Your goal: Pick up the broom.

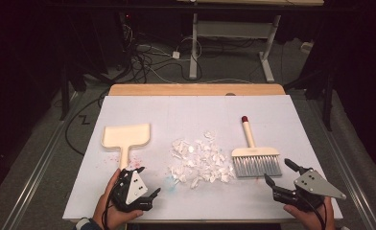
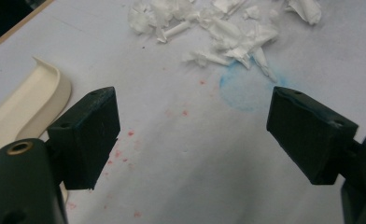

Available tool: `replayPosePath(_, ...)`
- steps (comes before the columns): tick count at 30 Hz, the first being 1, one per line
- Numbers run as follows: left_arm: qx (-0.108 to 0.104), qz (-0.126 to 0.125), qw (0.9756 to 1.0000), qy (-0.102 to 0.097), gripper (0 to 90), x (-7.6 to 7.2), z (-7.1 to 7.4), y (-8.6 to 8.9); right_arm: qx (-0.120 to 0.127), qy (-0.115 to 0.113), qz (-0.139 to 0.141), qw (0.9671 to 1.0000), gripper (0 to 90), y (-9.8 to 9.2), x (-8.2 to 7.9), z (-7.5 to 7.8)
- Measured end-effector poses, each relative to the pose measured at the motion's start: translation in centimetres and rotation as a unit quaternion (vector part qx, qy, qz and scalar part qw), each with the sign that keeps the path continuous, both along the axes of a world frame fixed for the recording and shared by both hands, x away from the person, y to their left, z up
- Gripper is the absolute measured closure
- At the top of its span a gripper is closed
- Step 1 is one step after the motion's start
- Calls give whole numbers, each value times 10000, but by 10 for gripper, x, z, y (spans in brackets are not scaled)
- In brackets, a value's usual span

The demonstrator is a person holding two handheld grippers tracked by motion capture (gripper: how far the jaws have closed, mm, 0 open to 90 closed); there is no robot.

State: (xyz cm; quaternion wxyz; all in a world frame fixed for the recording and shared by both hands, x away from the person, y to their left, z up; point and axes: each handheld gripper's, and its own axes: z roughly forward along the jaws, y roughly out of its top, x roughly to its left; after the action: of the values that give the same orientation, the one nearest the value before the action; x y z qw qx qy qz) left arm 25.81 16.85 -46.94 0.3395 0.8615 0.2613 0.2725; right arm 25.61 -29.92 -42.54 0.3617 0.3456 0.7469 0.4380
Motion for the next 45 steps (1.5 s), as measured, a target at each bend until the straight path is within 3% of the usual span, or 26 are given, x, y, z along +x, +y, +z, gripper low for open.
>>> replayPosePath(17,8,-4,10000,-31,165,-1,-1,3,-135,33,-133,9998,214,3,16,-2)
replayPosePath(28,80,2,10000,-28,165,2,-2,2,-218,575,-605,9963,210,-4,62,1)
replayPosePath(30,82,-8,10000,-39,165,3,-2,1,-204,894,-845,9922,216,-5,81,3)
replayPosePath(32,100,-24,9999,-33,165,4,-3,1,-217,949,-906,9911,216,-6,88,4)
replayPosePath(33,127,-29,9999,-30,165,4,-3,1,-125,1144,-919,9891,216,-6,104,5)
replayPosePath(34,130,-24,9999,-26,165,3,-3,2,-125,1144,-919,9891,216,-6,104,5)
replayPosePath(35,121,-15,9999,-21,165,2,-3,3,-121,1334,-973,9862,207,-4,116,5)
replayPosePath(38,80,17,10000,-23,165,1,-3,6,-188,1489,-966,9839,215,0,128,3)
replayPosePath(41,80,11,10000,-16,165,2,-3,6,-346,1815,-953,9781,235,13,150,-3)
replayPosePath(42,104,0,9999,-13,165,2,-3,5,-346,1815,-953,9781,235,13,150,-3)
replayPosePath(44,149,-23,9999,-8,165,1,-4,4,-372,1996,-900,9750,245,21,160,-8)
replayPosePath(45,158,-30,9999,0,165,1,-4,4,-416,2182,-906,9708,250,28,168,-13)
